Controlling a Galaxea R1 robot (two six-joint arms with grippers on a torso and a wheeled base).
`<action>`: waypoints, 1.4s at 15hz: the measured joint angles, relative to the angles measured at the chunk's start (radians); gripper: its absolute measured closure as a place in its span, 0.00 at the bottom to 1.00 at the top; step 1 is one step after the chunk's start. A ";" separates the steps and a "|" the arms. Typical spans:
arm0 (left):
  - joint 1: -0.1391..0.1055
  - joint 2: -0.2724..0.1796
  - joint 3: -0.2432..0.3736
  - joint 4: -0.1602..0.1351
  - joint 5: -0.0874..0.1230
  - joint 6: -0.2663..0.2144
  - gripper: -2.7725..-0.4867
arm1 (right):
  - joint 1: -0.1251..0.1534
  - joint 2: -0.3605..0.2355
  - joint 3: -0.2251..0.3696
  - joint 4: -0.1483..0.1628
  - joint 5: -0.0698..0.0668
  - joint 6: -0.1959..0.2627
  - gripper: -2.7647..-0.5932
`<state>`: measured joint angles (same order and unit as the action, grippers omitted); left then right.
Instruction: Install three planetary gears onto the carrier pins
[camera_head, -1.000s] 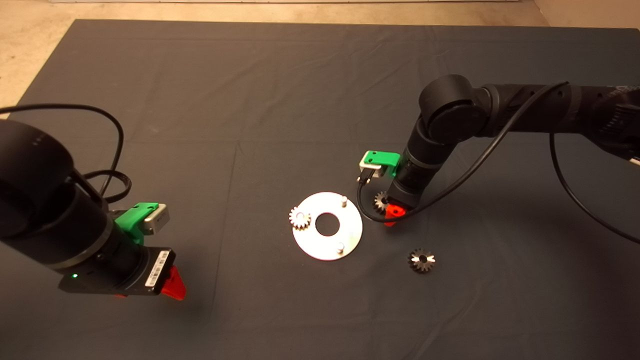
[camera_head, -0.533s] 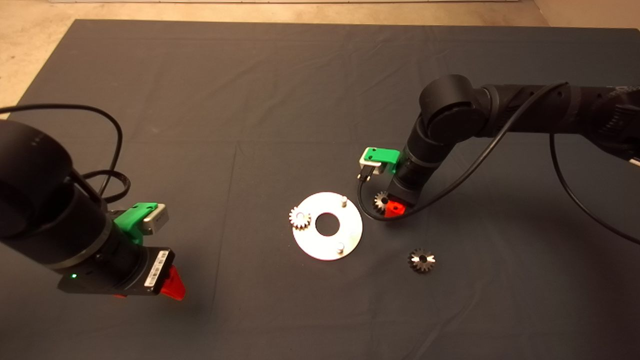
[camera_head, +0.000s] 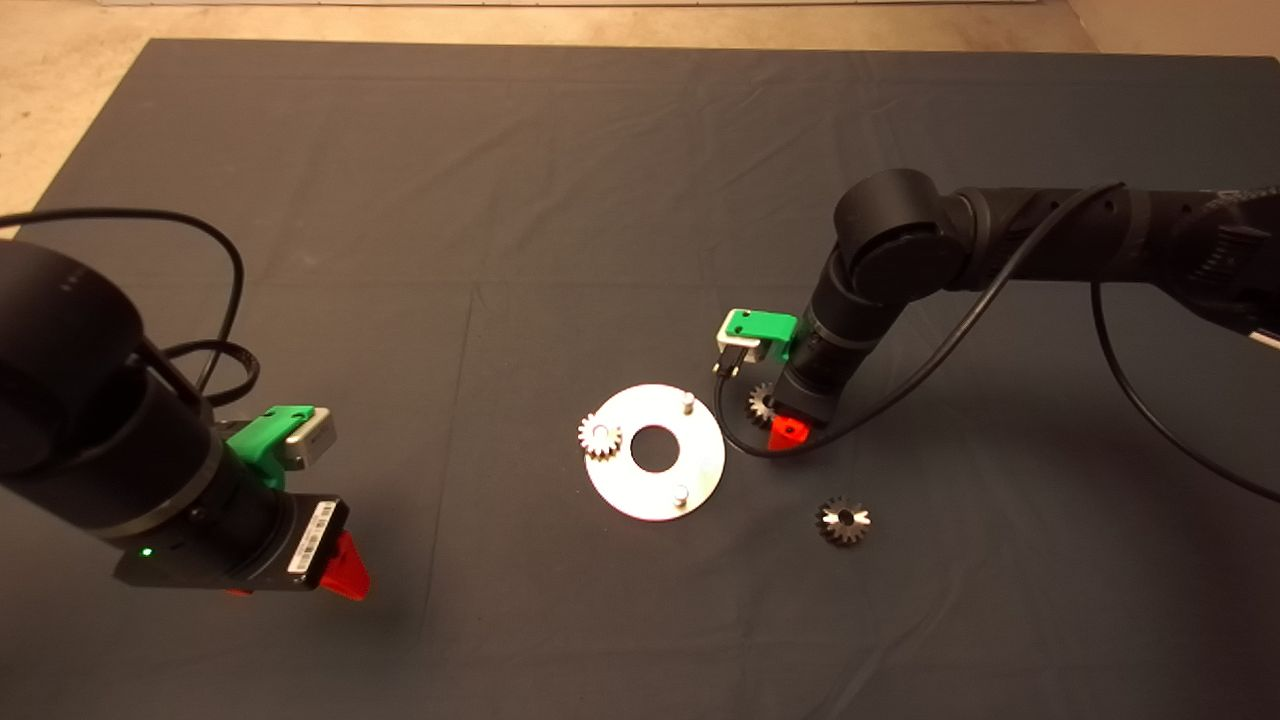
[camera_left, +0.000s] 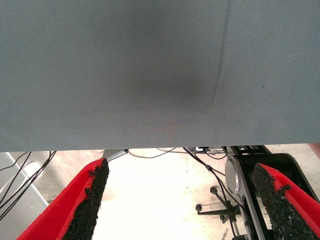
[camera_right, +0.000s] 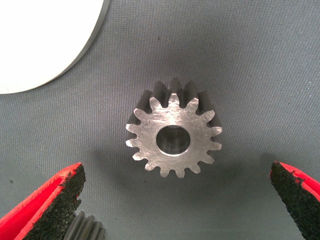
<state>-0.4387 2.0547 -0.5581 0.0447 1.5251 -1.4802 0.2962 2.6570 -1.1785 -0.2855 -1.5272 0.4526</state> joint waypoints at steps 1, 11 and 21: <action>0.000 0.000 0.000 0.000 0.000 0.000 0.32 | 0.000 0.000 0.001 -0.003 0.000 0.000 0.01; 0.000 -0.003 0.004 0.000 0.000 0.000 0.32 | -0.016 -0.006 0.046 -0.011 0.000 0.001 0.03; 0.000 -0.005 0.005 0.000 0.000 0.000 0.32 | -0.030 -0.005 0.055 -0.051 0.000 0.001 0.18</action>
<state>-0.4387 2.0498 -0.5532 0.0443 1.5249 -1.4802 0.2660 2.6517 -1.1238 -0.3370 -1.5272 0.4532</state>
